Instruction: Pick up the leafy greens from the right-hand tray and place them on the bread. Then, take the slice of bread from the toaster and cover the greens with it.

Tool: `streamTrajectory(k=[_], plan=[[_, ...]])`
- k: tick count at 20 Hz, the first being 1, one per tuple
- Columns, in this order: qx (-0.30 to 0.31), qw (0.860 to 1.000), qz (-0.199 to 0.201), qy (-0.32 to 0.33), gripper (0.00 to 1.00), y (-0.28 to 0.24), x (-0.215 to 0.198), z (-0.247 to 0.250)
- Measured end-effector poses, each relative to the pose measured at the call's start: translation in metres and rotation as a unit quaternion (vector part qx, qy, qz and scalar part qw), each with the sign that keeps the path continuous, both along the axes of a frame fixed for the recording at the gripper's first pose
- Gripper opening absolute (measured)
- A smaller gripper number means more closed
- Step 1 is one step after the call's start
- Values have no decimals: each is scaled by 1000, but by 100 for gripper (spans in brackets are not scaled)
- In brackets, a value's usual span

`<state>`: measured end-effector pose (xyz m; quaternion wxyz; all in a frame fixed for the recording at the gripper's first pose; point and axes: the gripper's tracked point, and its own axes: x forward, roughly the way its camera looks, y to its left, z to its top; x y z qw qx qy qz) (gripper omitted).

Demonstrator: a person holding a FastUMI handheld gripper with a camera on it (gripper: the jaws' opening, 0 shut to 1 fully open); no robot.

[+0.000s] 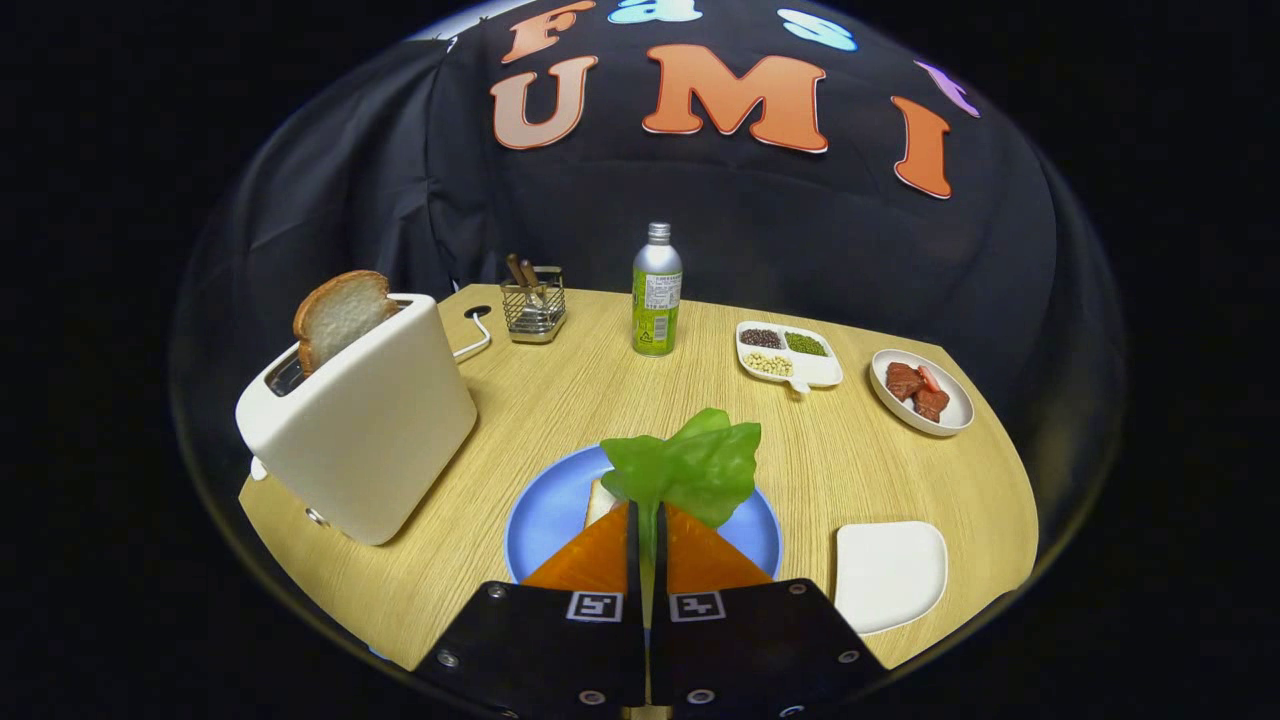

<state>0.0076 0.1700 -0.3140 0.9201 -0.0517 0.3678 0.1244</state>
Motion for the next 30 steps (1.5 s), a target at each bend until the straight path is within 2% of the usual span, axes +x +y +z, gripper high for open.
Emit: streamTrajectory(k=[9, 13, 17, 18, 21, 24, 25, 26, 28, 30], plan=[[-2, 999, -8, 31, 4, 3, 1, -23], [1, 999, -10, 44, 10, 4, -5, -33], [-10, 998, -17, 53, 20, -1, -7, -41], [-10, 998, -20, 53, 26, -2, -7, -40], [-15, 998, -31, 43, 36, -7, -6, -36], [-16, 998, -44, 37, 72, -13, -6, -30], [-20, 998, -48, 35, 78, -16, -6, -30], [-24, 998, -52, 32, 90, -19, -6, -28], [-26, 998, -58, 26, 98, -21, -5, -22], [-24, 997, -65, 19, 98, -21, -3, -13]])
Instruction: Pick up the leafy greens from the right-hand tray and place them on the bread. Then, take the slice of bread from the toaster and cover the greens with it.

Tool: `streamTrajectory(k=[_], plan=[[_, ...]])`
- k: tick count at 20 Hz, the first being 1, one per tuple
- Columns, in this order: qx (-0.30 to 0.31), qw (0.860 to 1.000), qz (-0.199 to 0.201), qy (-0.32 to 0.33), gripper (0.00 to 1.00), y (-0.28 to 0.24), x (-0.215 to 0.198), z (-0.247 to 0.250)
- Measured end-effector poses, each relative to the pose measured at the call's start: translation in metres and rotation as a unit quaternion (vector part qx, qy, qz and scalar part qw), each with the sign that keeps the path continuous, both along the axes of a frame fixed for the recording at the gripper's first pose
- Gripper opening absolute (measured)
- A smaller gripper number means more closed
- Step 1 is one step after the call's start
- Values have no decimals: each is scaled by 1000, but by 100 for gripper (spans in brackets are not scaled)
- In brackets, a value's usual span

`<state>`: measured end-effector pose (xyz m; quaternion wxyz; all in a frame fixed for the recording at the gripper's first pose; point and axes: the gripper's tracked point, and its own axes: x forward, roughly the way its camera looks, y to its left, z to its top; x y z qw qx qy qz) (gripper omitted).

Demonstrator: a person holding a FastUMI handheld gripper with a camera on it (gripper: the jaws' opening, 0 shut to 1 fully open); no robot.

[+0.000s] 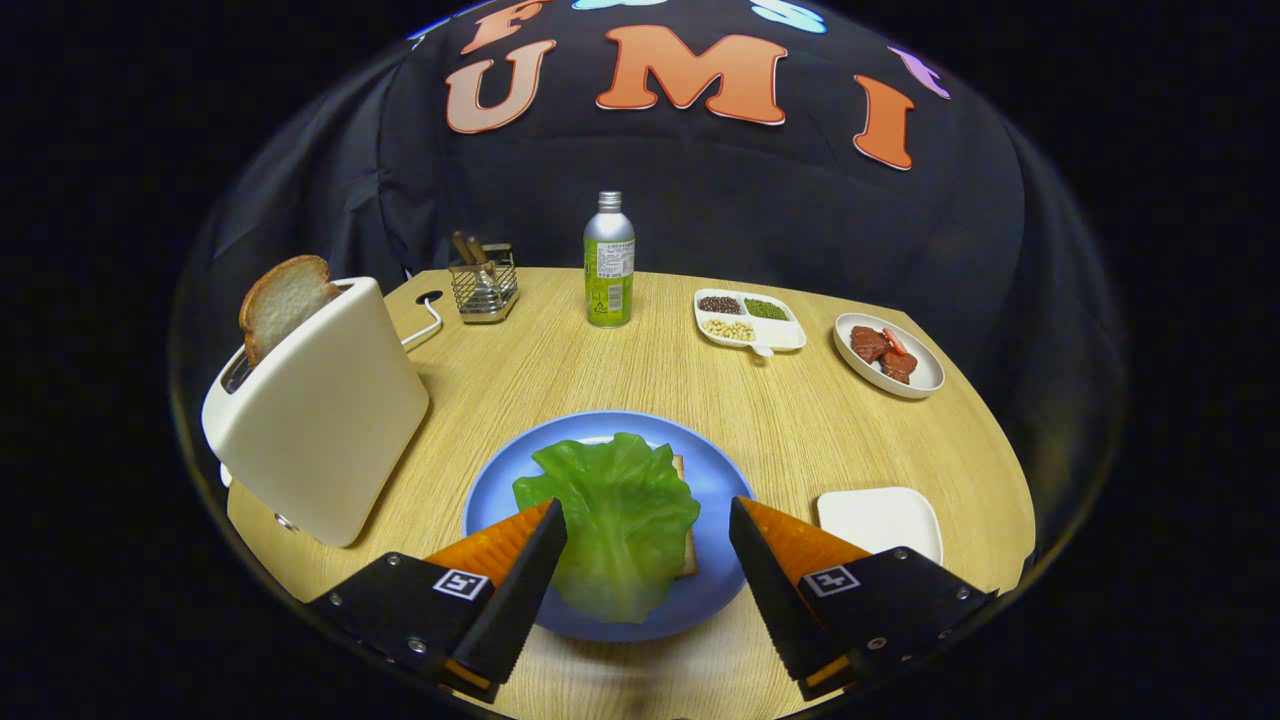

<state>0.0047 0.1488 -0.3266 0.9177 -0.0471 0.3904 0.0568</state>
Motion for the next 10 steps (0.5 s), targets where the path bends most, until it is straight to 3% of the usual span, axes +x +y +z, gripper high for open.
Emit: streamTrajectory(k=[10], plan=[[9, 999, 1, -51, 98, 35, 24, 68]])
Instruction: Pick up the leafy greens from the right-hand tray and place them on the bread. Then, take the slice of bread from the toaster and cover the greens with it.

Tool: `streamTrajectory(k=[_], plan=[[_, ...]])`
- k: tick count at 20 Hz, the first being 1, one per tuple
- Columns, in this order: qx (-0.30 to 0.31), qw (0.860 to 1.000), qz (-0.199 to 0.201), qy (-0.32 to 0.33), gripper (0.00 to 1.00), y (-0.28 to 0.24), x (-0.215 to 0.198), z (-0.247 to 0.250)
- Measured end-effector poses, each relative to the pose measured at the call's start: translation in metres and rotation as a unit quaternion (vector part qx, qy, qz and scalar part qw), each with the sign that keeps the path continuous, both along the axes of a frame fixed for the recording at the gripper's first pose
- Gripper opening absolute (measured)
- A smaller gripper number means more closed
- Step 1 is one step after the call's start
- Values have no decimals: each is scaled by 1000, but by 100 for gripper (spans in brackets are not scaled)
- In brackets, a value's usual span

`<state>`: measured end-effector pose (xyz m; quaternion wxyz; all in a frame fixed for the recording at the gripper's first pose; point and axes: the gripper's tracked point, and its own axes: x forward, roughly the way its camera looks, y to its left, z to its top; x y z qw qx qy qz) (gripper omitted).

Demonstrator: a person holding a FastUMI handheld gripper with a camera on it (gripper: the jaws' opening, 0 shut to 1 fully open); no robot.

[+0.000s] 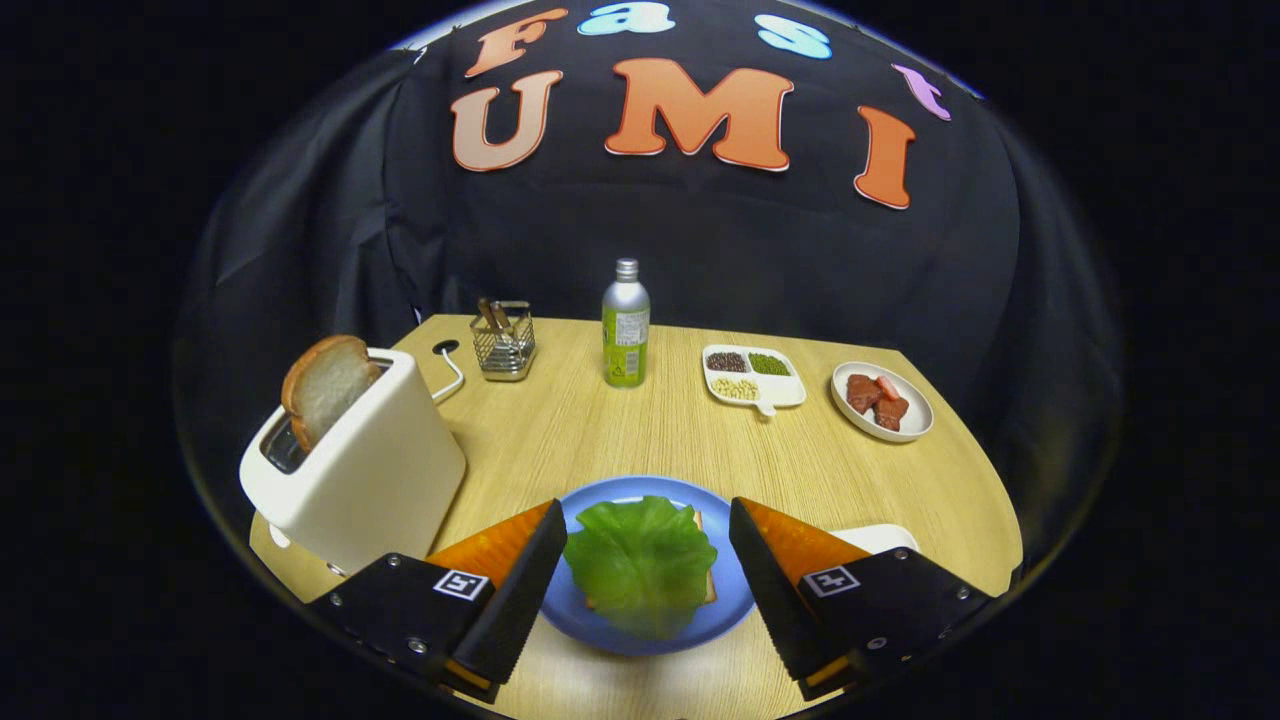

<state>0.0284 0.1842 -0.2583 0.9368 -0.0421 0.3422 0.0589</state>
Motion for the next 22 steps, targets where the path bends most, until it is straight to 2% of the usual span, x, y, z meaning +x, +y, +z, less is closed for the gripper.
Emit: streamTrajectory(k=[9, 15, 22], plan=[[15, 998, -1, -60, 98, 51, 29, 59], [18, 995, 30, -89, 98, 104, 36, 85], [39, 991, 62, -108, 98, 172, 31, 89]])
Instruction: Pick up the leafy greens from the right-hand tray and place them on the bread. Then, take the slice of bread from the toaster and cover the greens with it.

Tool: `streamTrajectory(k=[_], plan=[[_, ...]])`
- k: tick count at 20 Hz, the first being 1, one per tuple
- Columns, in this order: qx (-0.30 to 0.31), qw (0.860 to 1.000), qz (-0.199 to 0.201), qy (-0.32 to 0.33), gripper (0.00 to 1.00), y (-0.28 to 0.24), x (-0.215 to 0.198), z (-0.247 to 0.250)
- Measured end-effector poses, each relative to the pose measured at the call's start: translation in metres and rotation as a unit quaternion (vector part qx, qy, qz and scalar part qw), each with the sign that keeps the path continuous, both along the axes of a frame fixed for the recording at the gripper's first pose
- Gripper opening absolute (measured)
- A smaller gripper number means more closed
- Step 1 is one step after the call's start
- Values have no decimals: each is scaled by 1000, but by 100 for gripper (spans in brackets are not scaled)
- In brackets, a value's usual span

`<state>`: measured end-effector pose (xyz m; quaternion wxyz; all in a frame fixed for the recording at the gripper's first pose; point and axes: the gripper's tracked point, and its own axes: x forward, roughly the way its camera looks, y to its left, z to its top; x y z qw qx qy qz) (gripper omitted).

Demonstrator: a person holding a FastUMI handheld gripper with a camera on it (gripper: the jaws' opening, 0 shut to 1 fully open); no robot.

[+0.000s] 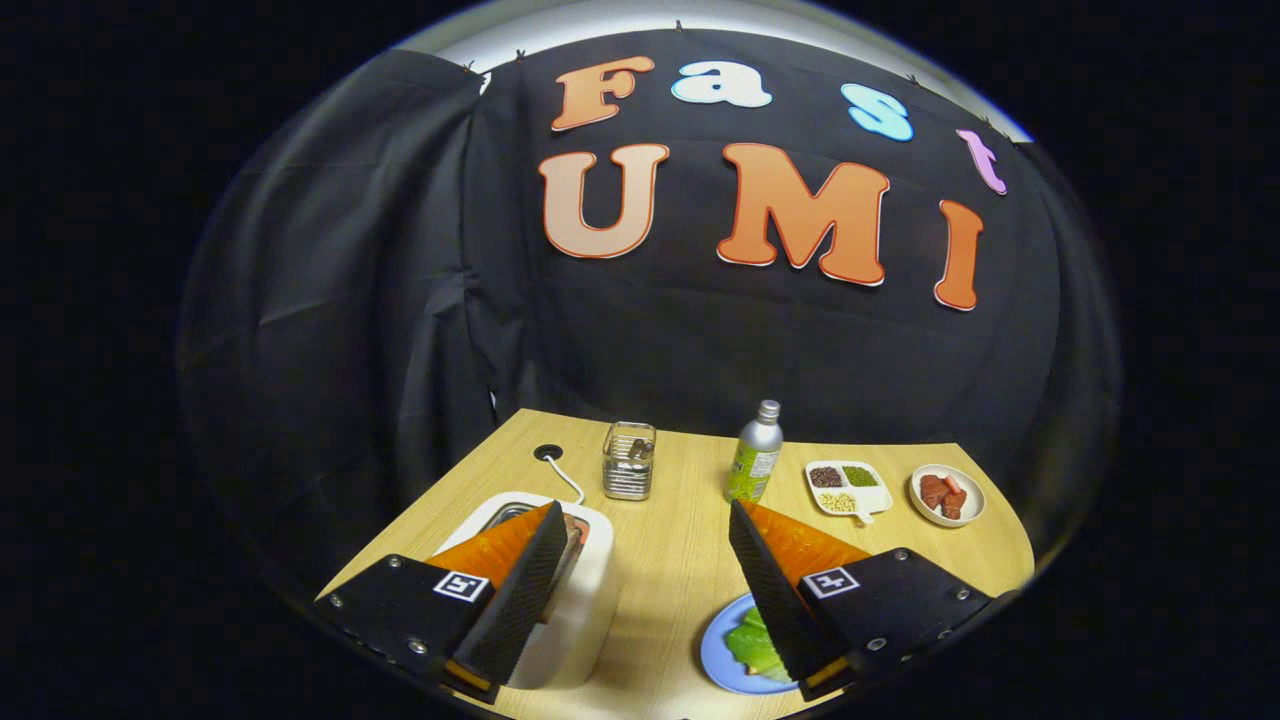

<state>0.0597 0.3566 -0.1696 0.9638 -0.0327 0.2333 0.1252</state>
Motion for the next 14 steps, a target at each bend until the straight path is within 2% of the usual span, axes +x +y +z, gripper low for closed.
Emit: streamTrajectory(k=[11, 14], plan=[[-13, 999, 17, 30, 98, 39, -3, -38], [-22, 999, 25, 41, 94, 47, -7, -50]])
